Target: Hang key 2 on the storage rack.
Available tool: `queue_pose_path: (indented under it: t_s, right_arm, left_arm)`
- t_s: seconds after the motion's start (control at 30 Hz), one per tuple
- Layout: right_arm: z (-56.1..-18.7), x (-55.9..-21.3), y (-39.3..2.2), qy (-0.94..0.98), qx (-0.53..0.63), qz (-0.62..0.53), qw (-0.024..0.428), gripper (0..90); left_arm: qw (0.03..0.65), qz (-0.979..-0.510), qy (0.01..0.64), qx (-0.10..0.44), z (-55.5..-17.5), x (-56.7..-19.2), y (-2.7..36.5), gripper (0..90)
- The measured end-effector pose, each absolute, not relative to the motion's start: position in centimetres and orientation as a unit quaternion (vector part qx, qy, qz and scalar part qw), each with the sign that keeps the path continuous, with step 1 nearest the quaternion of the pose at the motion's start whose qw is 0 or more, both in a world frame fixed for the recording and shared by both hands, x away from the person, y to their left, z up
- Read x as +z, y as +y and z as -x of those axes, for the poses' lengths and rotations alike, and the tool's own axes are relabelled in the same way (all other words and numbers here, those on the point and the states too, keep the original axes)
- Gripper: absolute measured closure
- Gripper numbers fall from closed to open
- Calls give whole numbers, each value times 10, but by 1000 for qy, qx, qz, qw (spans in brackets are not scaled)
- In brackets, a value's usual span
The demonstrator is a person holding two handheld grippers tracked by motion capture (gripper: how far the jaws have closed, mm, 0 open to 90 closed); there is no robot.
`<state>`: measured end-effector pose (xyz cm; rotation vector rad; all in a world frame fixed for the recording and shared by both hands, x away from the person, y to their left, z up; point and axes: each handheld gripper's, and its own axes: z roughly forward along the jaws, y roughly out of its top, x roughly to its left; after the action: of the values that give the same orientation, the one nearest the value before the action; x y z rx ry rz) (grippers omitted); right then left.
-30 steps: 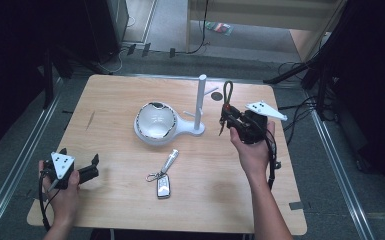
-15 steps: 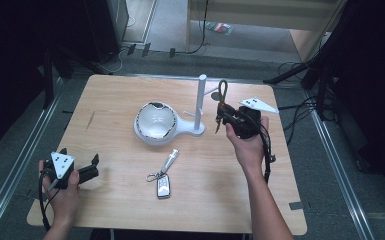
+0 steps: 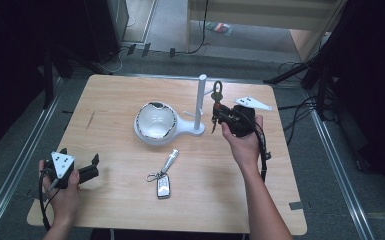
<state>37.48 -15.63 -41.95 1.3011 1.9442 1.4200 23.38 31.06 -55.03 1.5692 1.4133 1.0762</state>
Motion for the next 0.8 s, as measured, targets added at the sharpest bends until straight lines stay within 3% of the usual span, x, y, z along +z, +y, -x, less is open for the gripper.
queue_pose_path:
  t_s: [0.8]
  right_arm:
    - [-382,-429,-144,716,493,-458,184,699]
  left_arm:
    - [375,-615,554,417,-234,-550,311,0]
